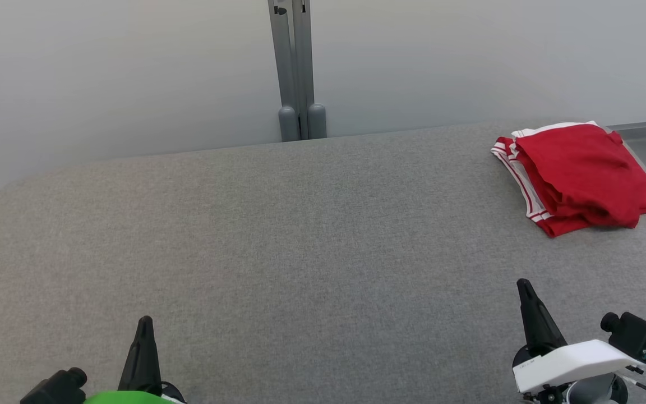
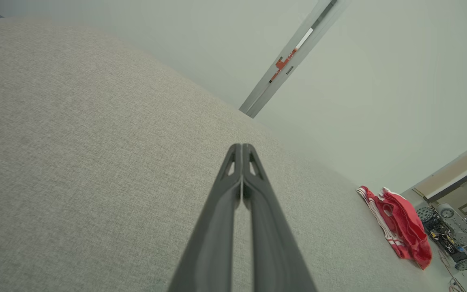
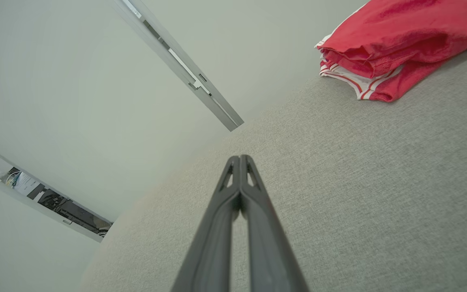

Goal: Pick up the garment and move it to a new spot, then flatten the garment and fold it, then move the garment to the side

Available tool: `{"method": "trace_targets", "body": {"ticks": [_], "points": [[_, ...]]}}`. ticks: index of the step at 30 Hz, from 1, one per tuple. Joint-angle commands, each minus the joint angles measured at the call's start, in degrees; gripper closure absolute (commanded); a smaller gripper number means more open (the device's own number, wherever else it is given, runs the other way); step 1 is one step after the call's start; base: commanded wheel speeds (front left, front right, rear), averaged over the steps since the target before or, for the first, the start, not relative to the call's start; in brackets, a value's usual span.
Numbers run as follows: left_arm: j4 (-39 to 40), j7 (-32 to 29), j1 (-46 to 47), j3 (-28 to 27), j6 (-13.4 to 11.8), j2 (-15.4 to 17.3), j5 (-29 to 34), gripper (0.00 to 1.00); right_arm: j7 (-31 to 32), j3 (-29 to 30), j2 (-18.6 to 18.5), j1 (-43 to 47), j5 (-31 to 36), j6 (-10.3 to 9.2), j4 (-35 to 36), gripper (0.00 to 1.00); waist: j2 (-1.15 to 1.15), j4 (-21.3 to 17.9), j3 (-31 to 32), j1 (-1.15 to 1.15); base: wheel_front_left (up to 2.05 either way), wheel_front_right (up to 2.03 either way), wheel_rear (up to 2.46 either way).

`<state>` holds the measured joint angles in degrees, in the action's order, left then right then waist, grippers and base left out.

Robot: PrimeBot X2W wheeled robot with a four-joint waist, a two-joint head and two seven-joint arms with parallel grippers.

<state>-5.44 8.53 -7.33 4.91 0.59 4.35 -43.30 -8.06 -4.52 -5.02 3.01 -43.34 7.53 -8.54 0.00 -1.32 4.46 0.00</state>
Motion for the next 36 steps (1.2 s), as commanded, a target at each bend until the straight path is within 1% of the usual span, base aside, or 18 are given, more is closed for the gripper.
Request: {"method": "trace_targets", "body": {"ticks": [1, 20, 36], "points": [[0.4, -0.4, 1.9, -0.5, 0.5, 0.5, -2.2, 1.0, 0.4, 0.4, -0.4, -1.6, -2.2, -0.01, 0.3, 1.0, 0.0, 0.0, -0.1, 0.0, 0.0, 0.0, 0.0], [-1.9, -3.6, 5.2, -2.5, 2.4, 0.9, -16.5, 1.0, 3.7, 2.6, -0.3, -3.9, -16.2, -0.02, -1.2, 1.0, 0.0, 0.3, -1.0, 0.0, 0.0, 0.0, 0.0], [-3.7, -6.1, 7.7, -4.2, 3.7, 0.9, -26.4, 1.0, 6.2, 4.3, -0.2, -5.4, -26.1, -0.03, -2.4, 1.0, 0.0, 0.5, -1.8, 0.0, 0.0, 0.0, 0.0]]}}
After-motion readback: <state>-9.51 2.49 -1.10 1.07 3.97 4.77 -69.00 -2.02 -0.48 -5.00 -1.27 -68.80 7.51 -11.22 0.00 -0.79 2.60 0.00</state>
